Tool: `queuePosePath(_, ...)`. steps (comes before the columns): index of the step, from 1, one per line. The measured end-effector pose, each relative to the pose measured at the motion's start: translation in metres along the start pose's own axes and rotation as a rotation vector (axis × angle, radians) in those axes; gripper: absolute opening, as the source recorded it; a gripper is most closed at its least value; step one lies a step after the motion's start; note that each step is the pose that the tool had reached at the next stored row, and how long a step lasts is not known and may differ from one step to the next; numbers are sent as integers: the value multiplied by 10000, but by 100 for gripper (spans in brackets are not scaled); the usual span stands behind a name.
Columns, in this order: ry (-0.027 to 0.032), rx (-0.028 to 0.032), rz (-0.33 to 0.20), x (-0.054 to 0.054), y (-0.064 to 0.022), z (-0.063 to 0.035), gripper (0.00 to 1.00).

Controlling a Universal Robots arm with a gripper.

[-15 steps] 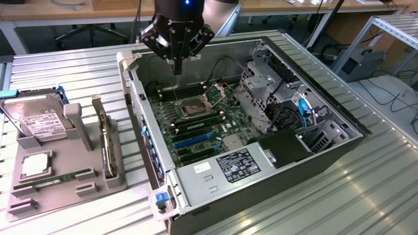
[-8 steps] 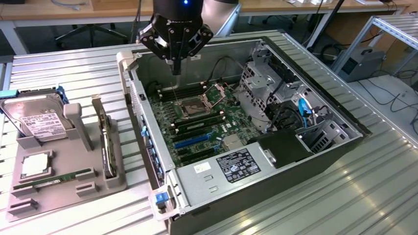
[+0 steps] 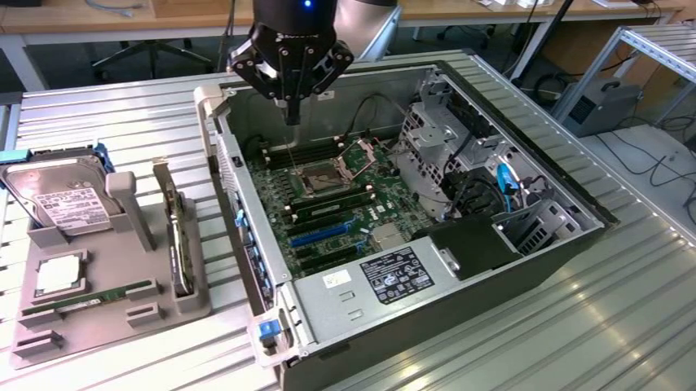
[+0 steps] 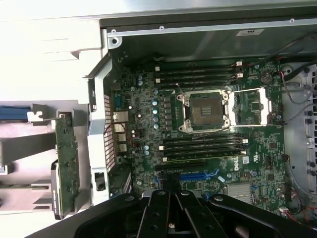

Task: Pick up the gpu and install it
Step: 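Reach for the gpu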

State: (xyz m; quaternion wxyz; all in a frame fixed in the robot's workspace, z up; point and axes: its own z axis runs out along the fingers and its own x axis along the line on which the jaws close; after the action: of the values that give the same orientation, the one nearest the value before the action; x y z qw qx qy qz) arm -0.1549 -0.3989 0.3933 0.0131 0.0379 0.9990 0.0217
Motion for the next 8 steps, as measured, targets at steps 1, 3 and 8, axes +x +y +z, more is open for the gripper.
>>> queuePosePath(1,0,0,0,2,0,0,11)
queuePosePath(3,1,0,-1,8,0,0,11)
queuePosePath(8,1,1,0,19,-1,-1,11)
